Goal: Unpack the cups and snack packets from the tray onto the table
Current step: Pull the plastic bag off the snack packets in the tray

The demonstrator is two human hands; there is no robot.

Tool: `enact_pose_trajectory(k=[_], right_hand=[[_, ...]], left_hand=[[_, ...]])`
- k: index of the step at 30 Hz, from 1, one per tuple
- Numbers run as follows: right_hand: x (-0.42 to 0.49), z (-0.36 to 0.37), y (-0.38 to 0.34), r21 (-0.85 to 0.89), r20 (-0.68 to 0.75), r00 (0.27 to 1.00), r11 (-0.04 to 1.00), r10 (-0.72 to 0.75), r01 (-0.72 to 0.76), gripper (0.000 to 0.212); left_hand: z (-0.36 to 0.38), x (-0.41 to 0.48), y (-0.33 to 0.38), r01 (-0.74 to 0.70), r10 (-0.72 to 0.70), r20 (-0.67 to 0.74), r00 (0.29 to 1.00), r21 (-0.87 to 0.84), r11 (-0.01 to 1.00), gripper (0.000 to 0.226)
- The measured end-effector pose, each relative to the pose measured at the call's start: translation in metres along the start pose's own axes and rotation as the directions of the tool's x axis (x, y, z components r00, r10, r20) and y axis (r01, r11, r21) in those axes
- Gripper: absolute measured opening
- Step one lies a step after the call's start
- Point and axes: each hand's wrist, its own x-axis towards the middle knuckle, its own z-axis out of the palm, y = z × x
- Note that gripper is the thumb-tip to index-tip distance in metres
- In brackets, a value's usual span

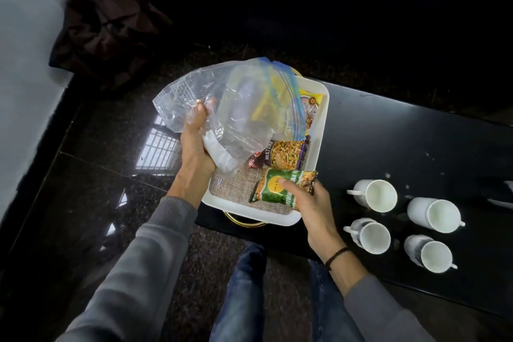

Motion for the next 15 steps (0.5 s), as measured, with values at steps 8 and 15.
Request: enact_pose_trajectory(k=[8, 15], right_hand=[[0.023, 0.005, 0.011, -0.405, 0.005, 0.997, 0.911, 0.079, -0.071, 0.057], [0.021, -0.015, -0.011, -0.601, -0.055, 0.994, 0.799, -0.089, 0.038, 0.04]], left_hand=[[-0.009, -0.005, -0.01, 0.105, -0.109, 0.044, 0.993, 0.084, 0.991, 0.015], [-0.013, -0.005, -0.014, 0.148, -0.154, 0.065, 0.986, 0.088, 0.985, 0.011]])
